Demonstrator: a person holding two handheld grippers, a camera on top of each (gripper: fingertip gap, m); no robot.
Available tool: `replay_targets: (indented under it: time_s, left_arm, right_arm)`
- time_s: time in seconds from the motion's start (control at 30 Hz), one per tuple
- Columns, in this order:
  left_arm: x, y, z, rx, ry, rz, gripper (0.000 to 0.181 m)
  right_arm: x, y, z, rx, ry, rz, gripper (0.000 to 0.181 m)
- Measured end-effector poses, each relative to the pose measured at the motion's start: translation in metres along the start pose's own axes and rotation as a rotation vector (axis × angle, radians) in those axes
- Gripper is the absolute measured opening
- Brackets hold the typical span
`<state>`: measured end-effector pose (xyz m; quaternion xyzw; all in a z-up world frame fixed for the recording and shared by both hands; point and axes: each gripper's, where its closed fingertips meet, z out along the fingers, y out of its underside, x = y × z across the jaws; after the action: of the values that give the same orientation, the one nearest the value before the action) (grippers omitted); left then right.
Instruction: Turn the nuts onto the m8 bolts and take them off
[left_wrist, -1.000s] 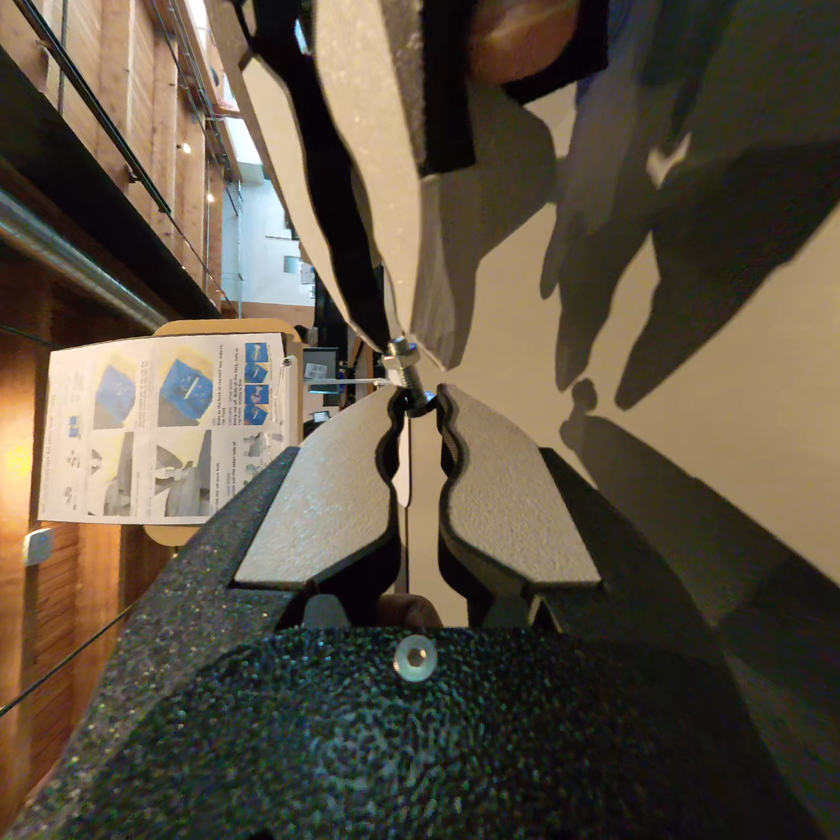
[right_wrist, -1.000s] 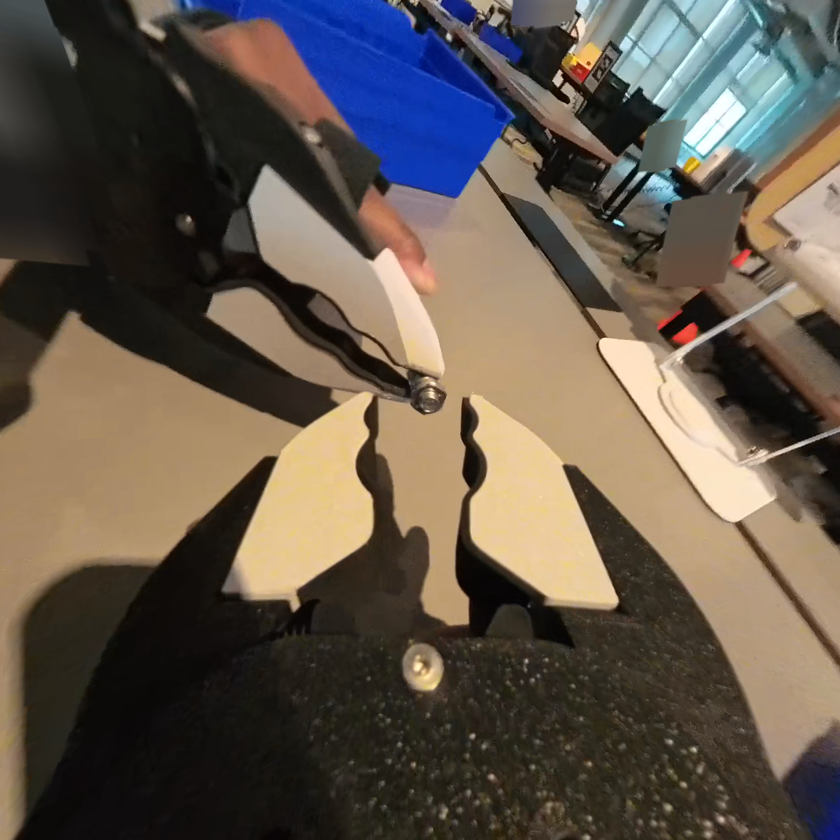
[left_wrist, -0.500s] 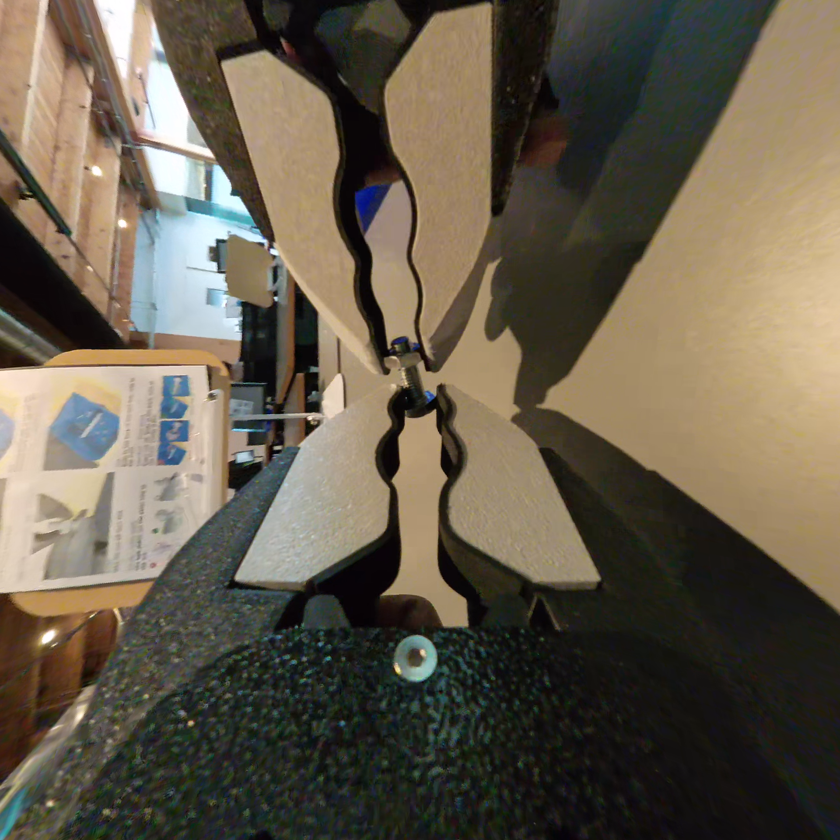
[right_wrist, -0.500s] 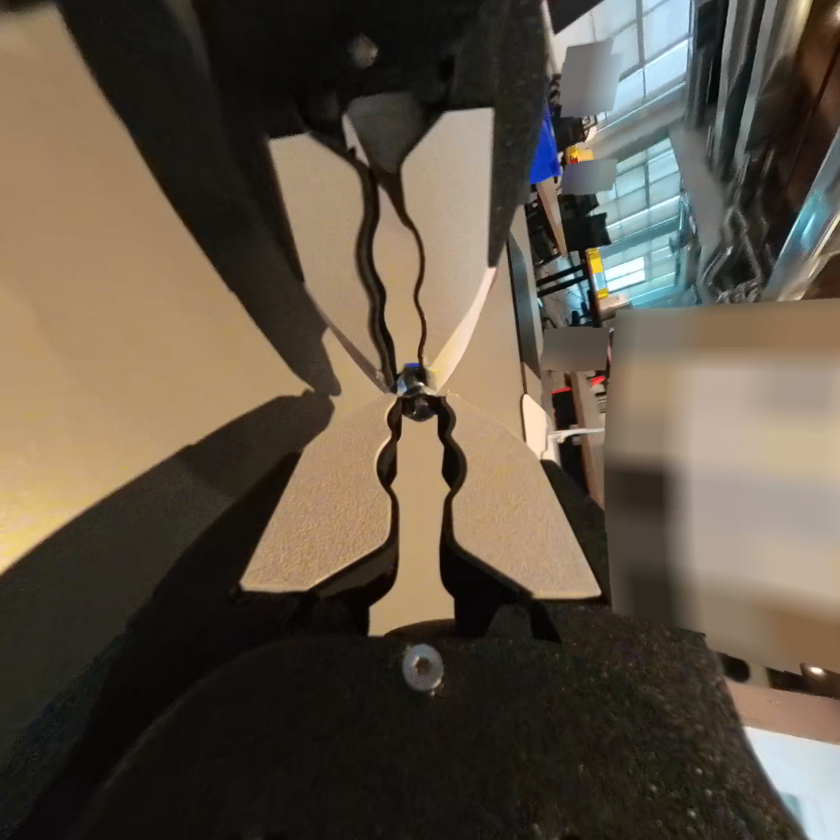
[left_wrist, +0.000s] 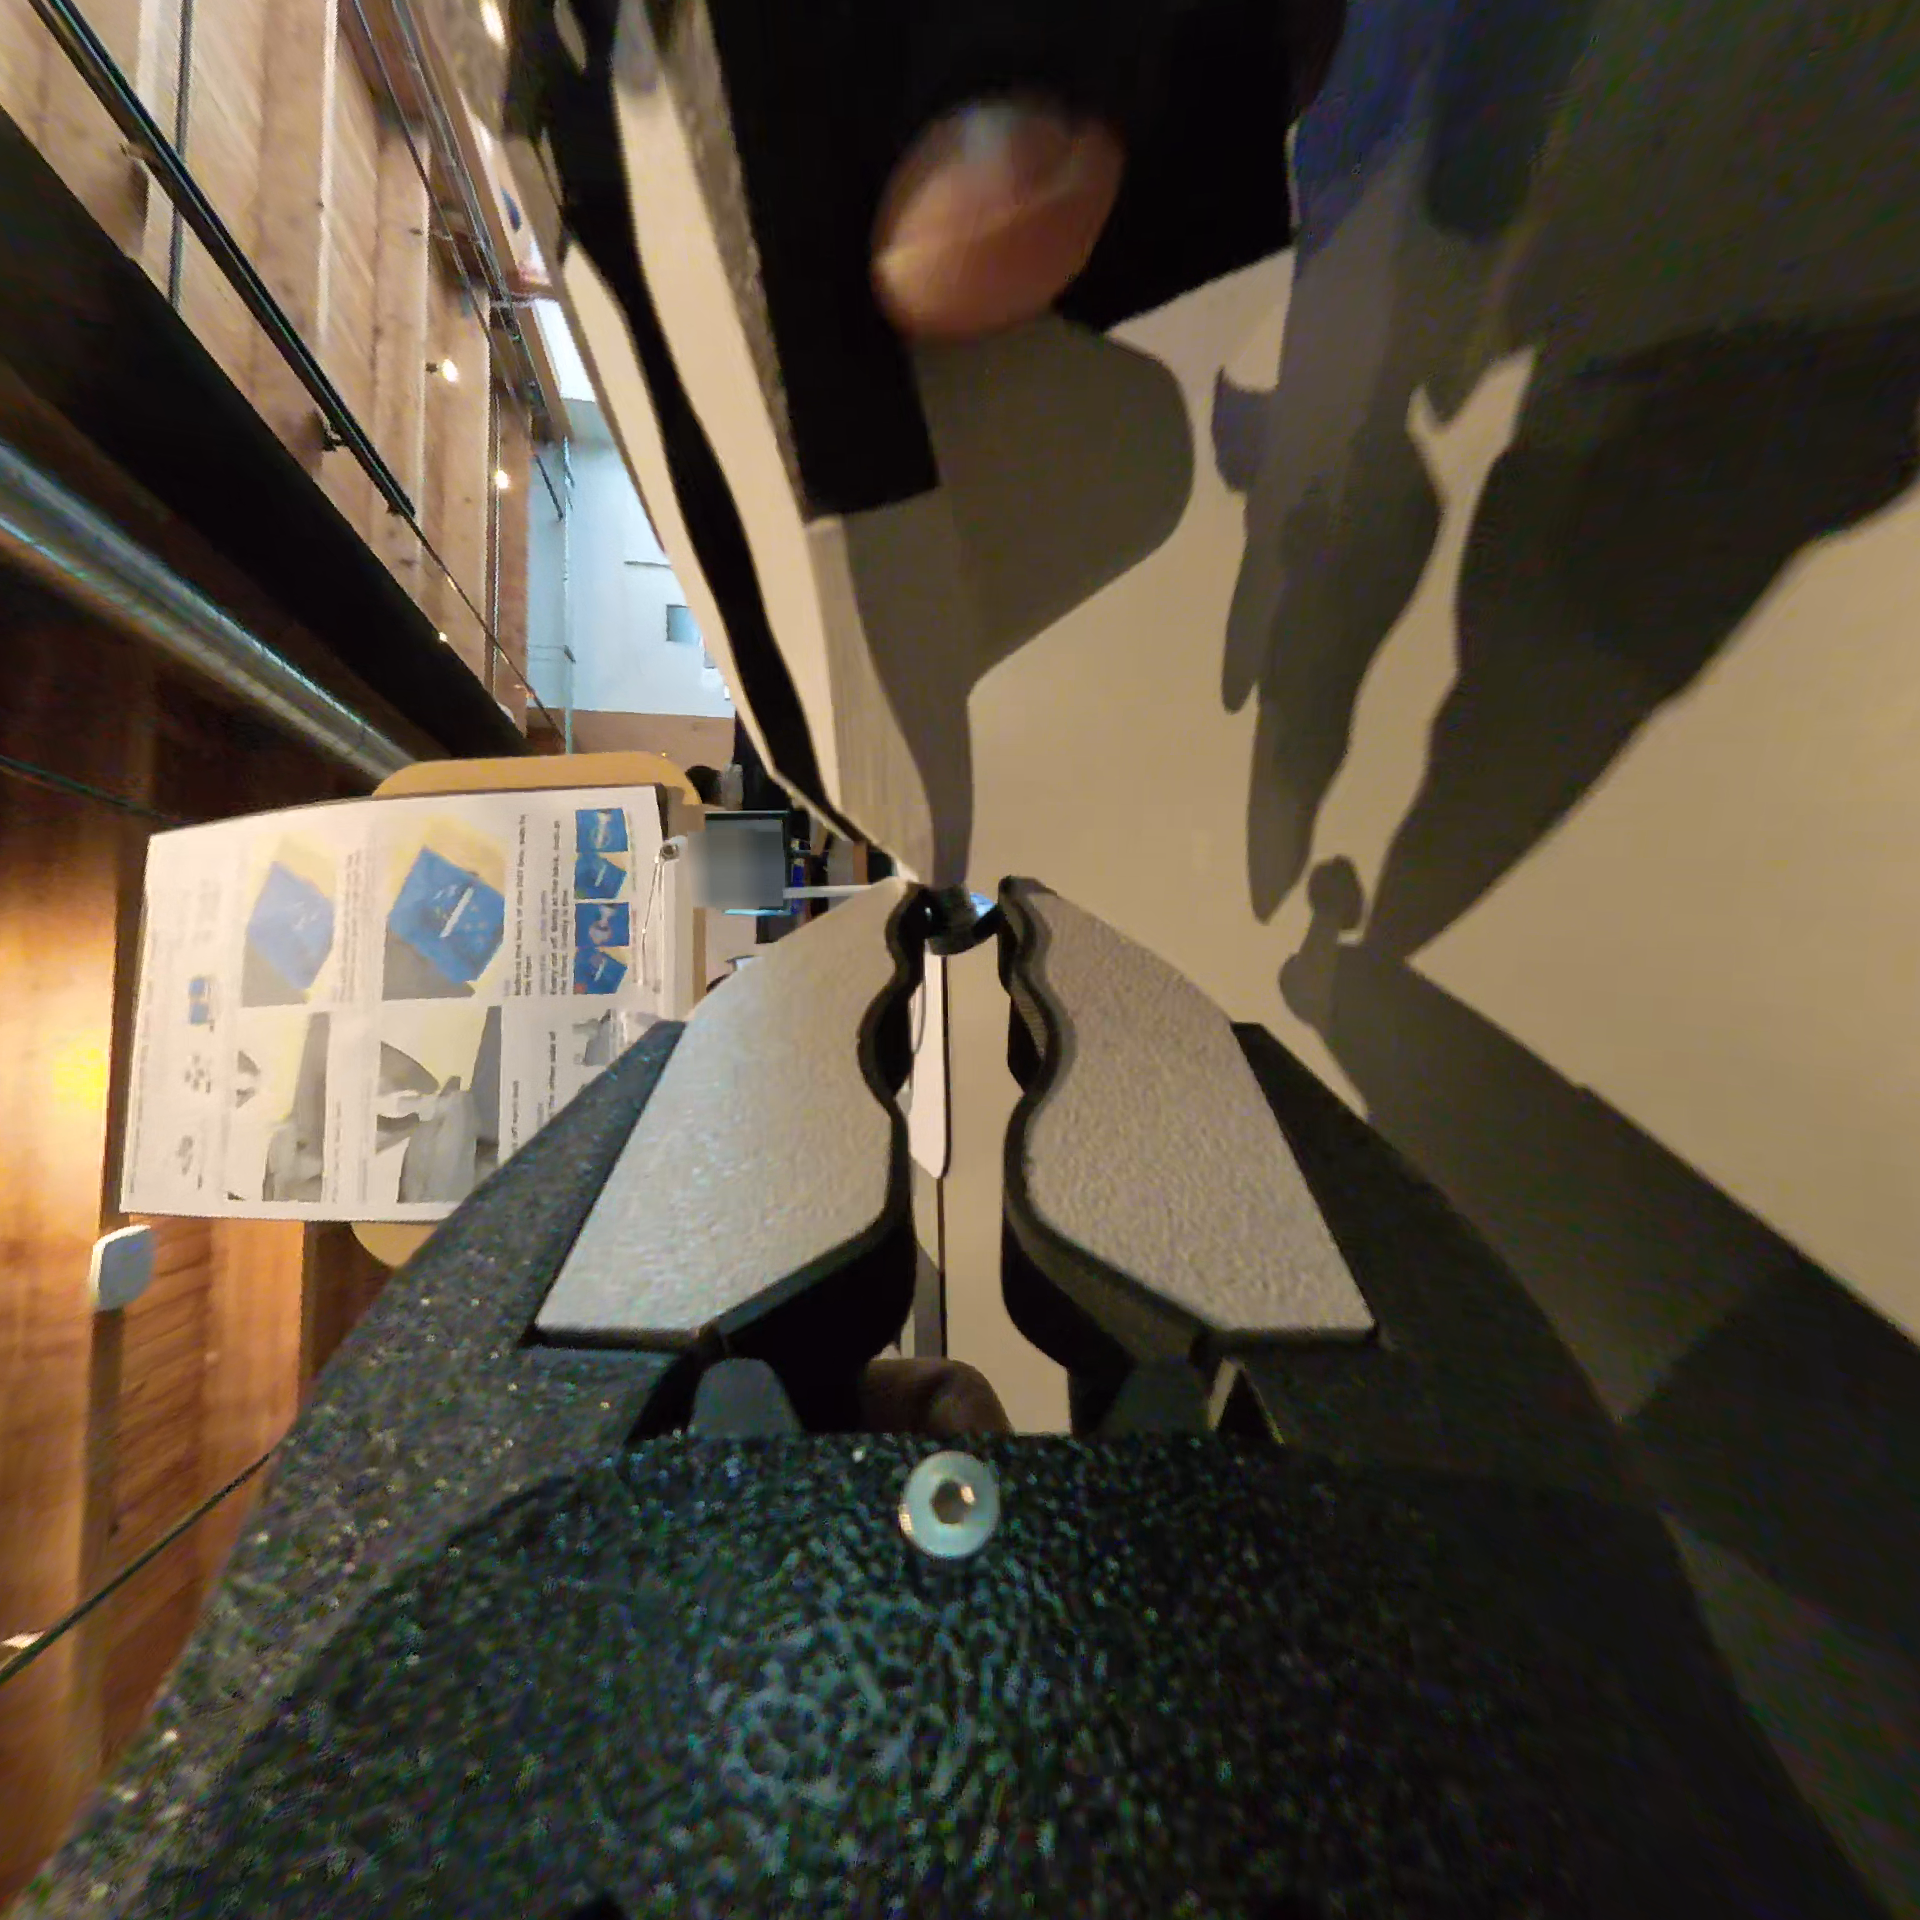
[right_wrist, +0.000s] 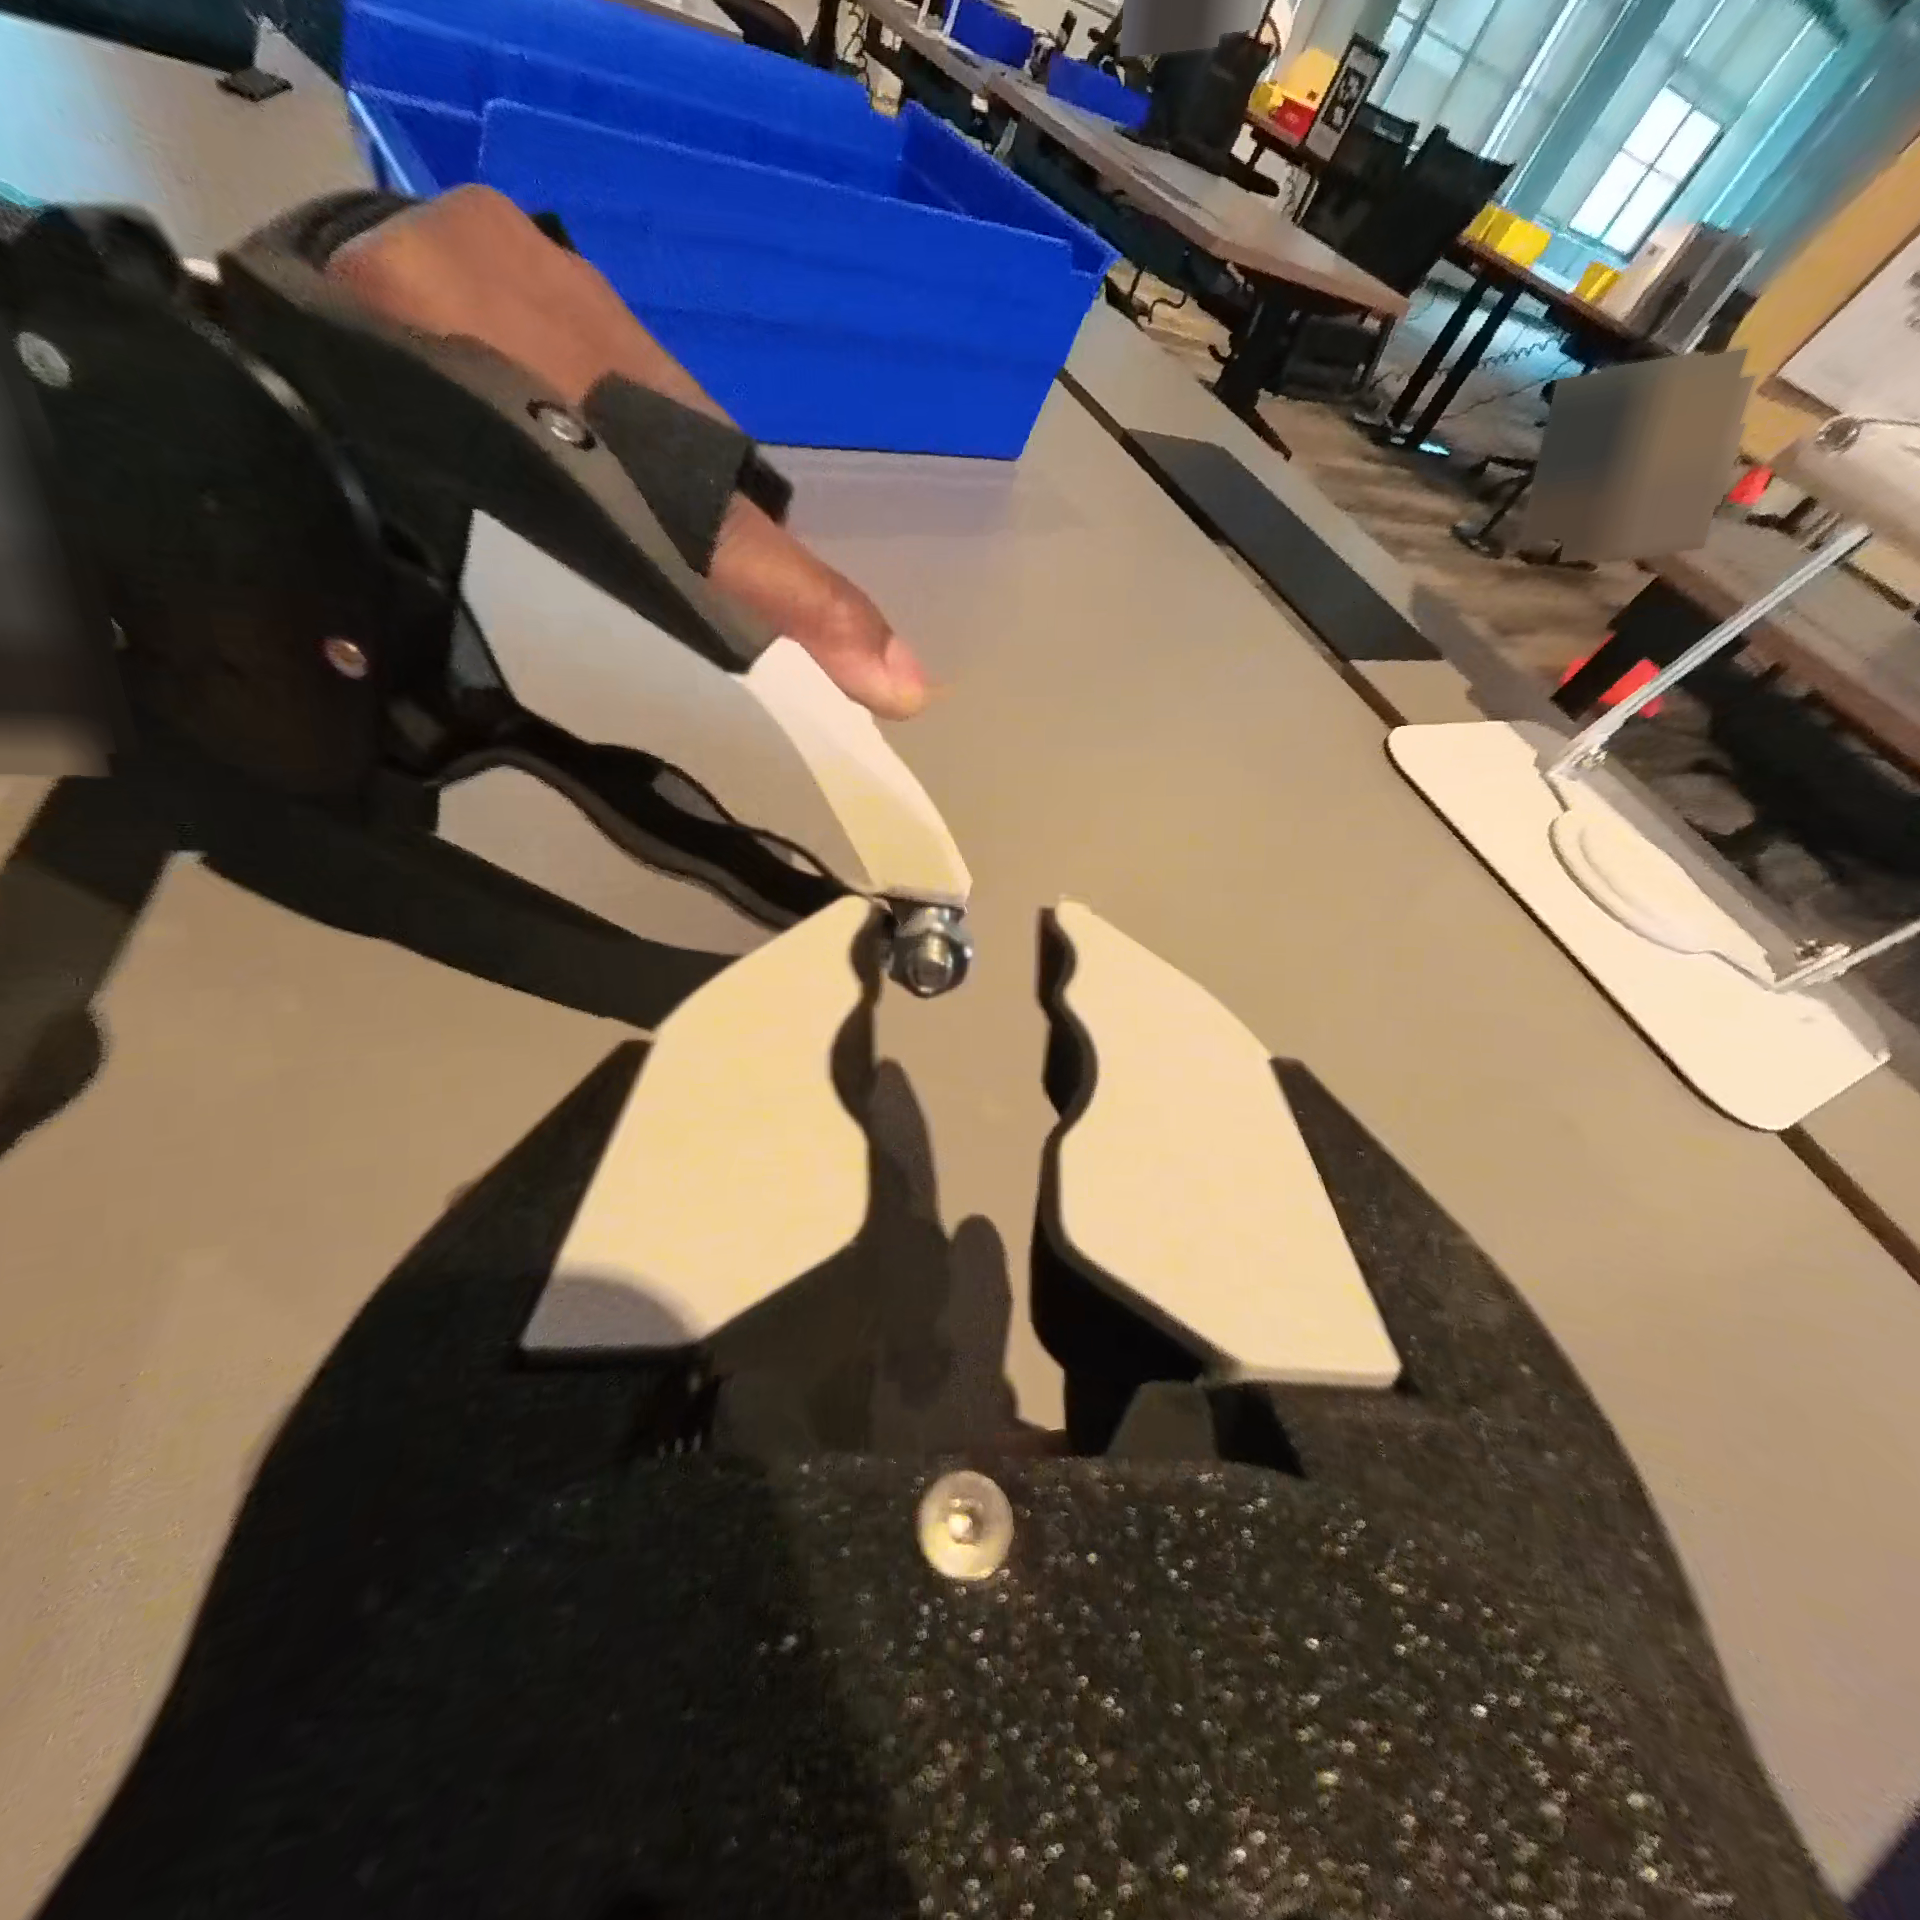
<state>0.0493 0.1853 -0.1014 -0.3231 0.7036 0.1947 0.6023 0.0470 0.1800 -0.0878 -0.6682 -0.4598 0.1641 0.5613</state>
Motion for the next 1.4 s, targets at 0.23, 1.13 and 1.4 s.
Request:
replay_targets:
  time_s: [0.23,1.13,1.4]
  left_arm:
    - [0.014,-0.008,-0.003,0.068,0.126,-0.112,0.013]
    - [0.011,-0.006,-0.004,0.064,0.109,-0.085,0.013]
    - [0.0,-0.004,-0.004,0.045,0.043,-0.078,0.013]
  right_arm:
    - [-0.015,0.008,-0.001,-0.043,0.024,-0.457,0.014]
    - [-0.012,0.011,-0.002,-0.07,0.041,-0.513,0.016]
    - [-0.008,0.008,-0.005,-0.057,0.052,-0.473,0.049]
